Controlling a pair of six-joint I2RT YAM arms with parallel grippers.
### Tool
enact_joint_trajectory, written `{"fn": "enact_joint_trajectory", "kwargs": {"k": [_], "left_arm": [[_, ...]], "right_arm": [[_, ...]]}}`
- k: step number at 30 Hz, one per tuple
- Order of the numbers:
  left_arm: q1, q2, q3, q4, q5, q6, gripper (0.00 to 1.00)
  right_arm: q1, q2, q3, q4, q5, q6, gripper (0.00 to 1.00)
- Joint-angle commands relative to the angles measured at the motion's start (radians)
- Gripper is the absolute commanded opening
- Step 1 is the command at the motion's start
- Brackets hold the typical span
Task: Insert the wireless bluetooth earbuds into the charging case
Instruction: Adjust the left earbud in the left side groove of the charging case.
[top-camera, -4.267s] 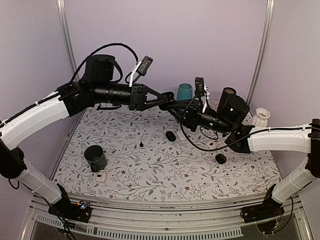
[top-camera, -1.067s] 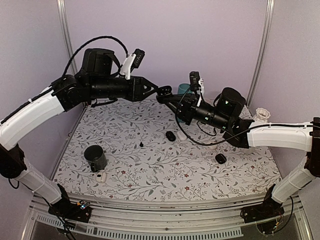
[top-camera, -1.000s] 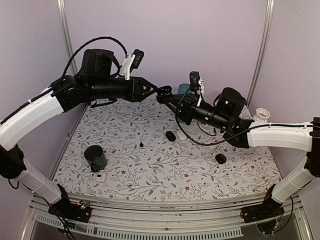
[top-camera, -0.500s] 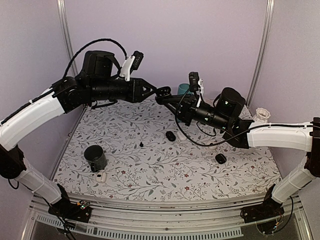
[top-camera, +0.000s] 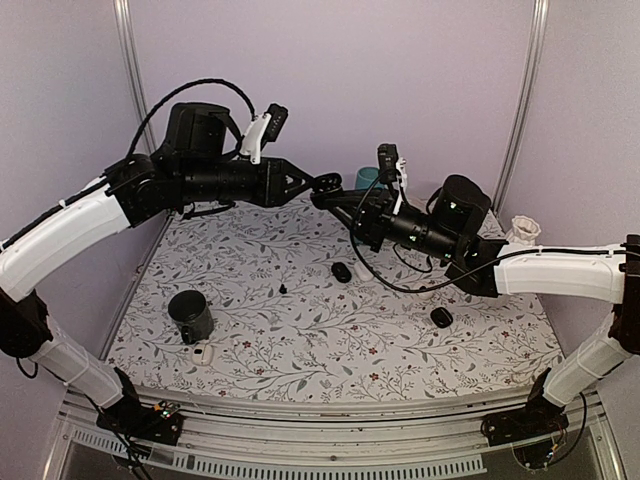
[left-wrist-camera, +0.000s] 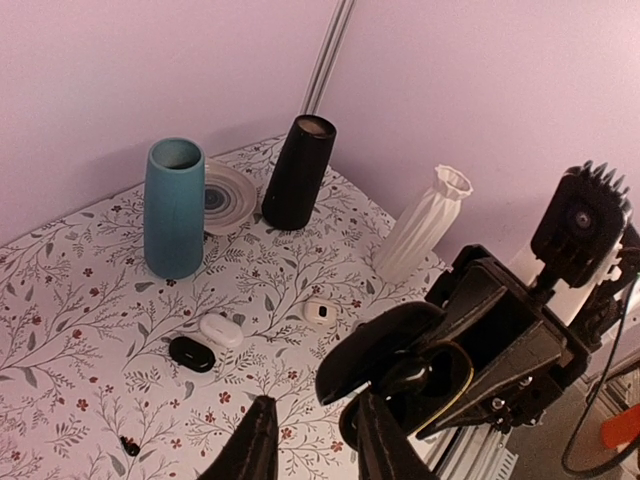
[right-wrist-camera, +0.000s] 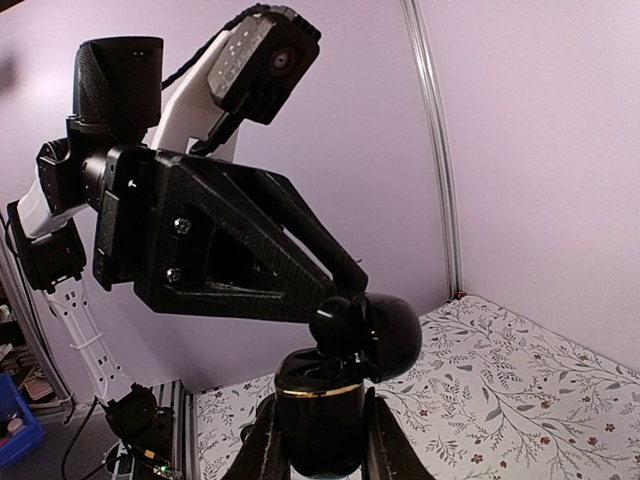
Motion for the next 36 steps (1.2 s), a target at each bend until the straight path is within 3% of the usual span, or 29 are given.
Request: {"fn": "enact_joint_trajectory", "kwargs": {"k": [1,25,36], "left_arm": [[0.008,0.01,-0.012,0.01,0.017,-0.002,0.29],[0.008,-0.024,-0.04,0.01,0.003,0.0,0.28],[0.008,-0.052,-0.052,0.045,0.016,-0.02,0.28]], "right_arm": [[0.009,-0.011,0.026,0.028,-0.008,-0.01,0.03],[0.01,-0.004,0.024,0.002,0.026,-0.056,0.03],[0.01,0.042,0.021,0.114,0.048,-0.094,0.03]]}}
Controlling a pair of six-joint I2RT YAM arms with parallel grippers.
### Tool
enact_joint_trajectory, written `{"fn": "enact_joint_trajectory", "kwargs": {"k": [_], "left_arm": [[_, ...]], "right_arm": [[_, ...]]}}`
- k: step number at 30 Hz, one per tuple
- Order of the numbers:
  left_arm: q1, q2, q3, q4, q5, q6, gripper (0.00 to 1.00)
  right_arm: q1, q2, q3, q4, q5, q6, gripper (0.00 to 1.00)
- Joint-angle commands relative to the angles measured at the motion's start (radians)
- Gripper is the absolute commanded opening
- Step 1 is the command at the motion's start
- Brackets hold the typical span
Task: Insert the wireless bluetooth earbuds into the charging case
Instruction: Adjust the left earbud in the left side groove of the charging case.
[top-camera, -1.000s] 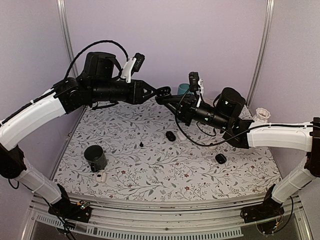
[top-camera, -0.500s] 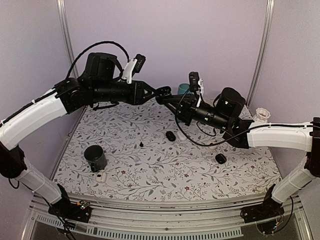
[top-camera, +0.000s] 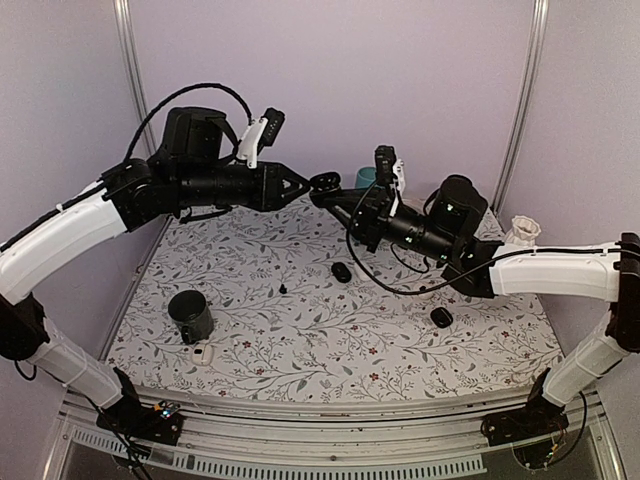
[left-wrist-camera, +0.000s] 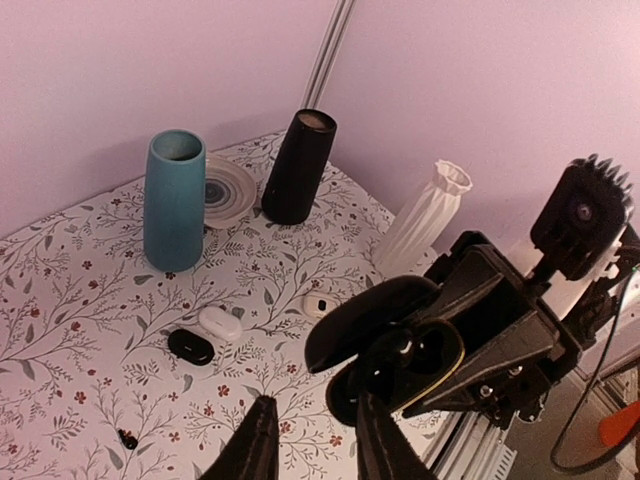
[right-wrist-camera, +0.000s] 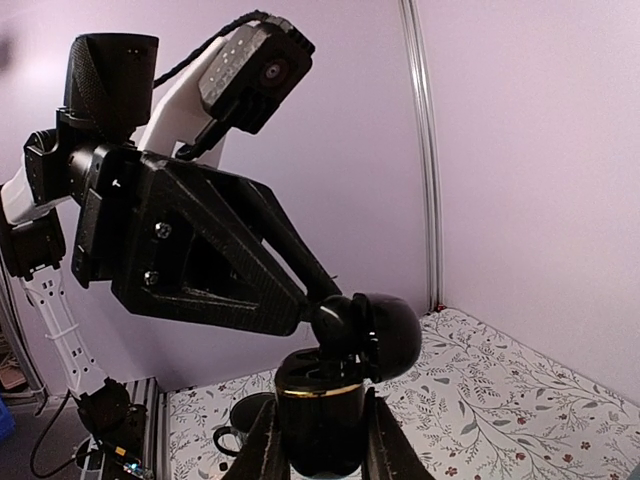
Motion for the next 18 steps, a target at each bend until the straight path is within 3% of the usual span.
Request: {"fn": "enact_joint_trajectory", "kwargs": {"k": [1,7,10,18], "left_arm": [[0.005,-0.033,-0.014,0.039,0.007,-0.017,0.28],[0.004,-0.059,-0.045,0.091,0.02,-0.032,0.29],[-0.003,-0.055,-0.053,0.106,0.01,-0.036,0.42],[-0.01,-0.027,-0.054,0.173,-0.046,-0.066,0.55]], "right_arm": [[0.008,0.032,0.021,0.109,0.026,-0.024,0.03],[0.008,0.066,0.008,0.202,0.083,-0.035,0.03],[0.008,0.083,0.007,0.245,0.088,-0.036,0.03],[0.008,0.115,0.006,0.299,0.093,-0.034,0.03]]}}
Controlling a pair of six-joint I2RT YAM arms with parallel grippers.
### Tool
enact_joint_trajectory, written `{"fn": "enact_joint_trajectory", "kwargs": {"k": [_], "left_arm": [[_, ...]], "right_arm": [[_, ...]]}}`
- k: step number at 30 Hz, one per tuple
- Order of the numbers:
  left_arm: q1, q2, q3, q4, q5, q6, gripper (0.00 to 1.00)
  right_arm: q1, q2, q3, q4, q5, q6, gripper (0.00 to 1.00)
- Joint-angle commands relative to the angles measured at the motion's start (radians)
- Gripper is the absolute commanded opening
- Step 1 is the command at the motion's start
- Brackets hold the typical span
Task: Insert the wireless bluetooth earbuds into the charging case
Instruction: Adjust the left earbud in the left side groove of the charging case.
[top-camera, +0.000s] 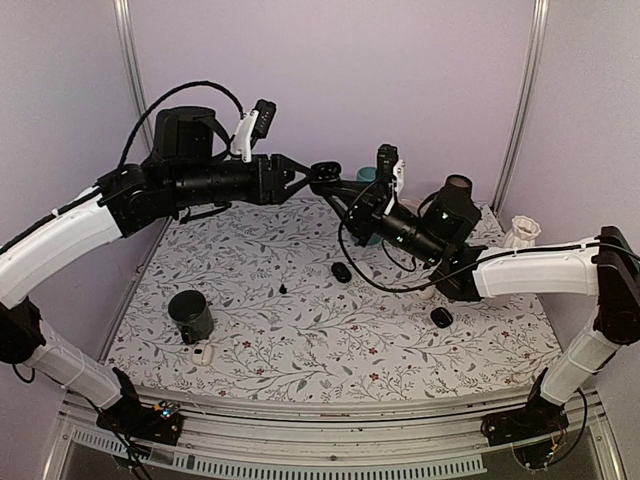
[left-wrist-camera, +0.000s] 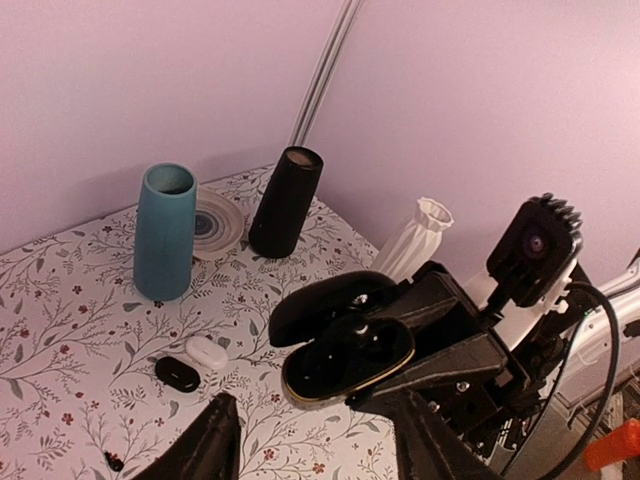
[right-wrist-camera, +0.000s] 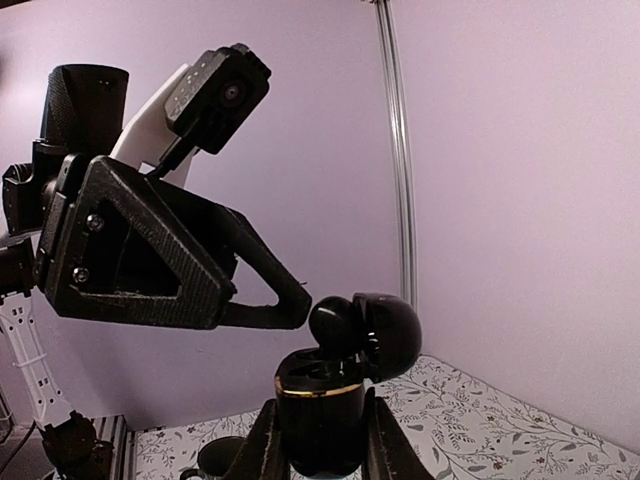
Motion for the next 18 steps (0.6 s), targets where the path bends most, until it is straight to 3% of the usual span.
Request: {"fn": "enact_joint_trajectory", "kwargs": {"k": [1,18], "left_arm": [[-0.006,0.015,-0.008,0.076,-0.044,-0.019,0.56],[-0.02,0.107,0.064,0.106,0.0,-0.008,0.59]], "right_arm": [[0.004,0.022,0.004,0.079,0.019,-0.01,0.03],[0.006,0.045,-0.005,0.137,0.028,-0.019,0.03]]}}
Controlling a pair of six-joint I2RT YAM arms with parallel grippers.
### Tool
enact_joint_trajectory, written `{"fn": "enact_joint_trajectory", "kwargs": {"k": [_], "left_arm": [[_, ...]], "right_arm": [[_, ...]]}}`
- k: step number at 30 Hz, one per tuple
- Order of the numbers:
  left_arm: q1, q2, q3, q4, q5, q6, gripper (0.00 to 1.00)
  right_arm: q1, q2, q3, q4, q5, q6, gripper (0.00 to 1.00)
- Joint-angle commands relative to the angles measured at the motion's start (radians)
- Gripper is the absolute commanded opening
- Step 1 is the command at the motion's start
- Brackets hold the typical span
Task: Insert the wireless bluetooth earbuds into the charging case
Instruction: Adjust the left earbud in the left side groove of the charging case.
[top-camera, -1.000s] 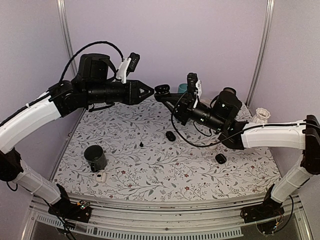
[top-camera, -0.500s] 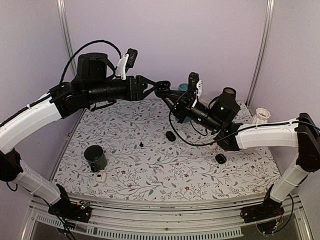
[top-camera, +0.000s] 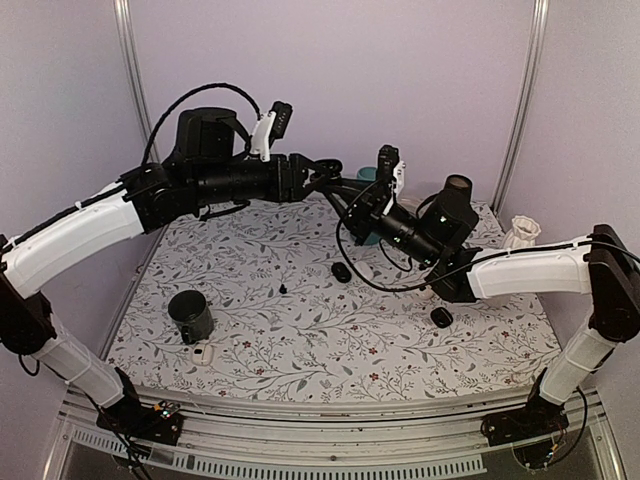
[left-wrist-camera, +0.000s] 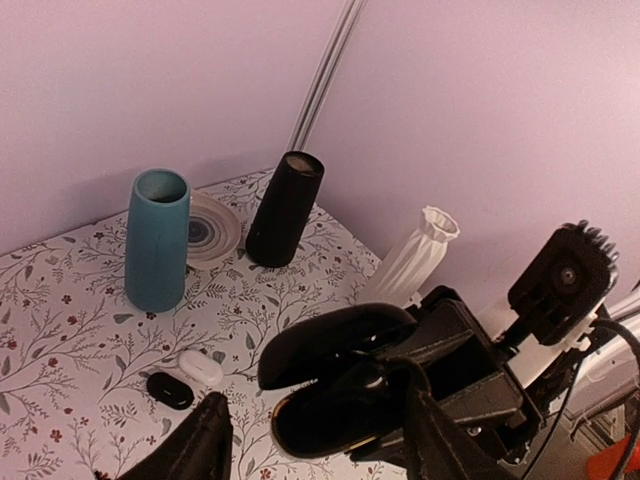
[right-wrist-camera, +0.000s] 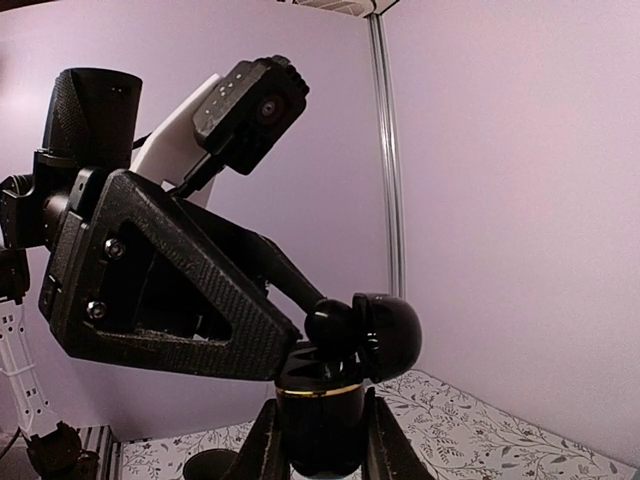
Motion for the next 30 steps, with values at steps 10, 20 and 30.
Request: {"fn": "enact_joint_trajectory", "kwargs": {"k": [10,20,30], "left_arm": [[-0.015,0.036,0.046,0.033,-0.013,-0.008,0.53],[-0.015,0.05,0.062,0.039,-0.012,-0.02,0.46],[-0.015,0.052,0.055,0.051,-0.015,-0.041,0.4]], "right_arm": [[0.008,0.014,-0.004,0.063,0.014,-0.009,0.03],[0.017,0.015,-0.003,0.06,0.022,-0.022,0.03],[0.018,0.014,-0.004,0.058,0.027,-0.028,0.03]]}}
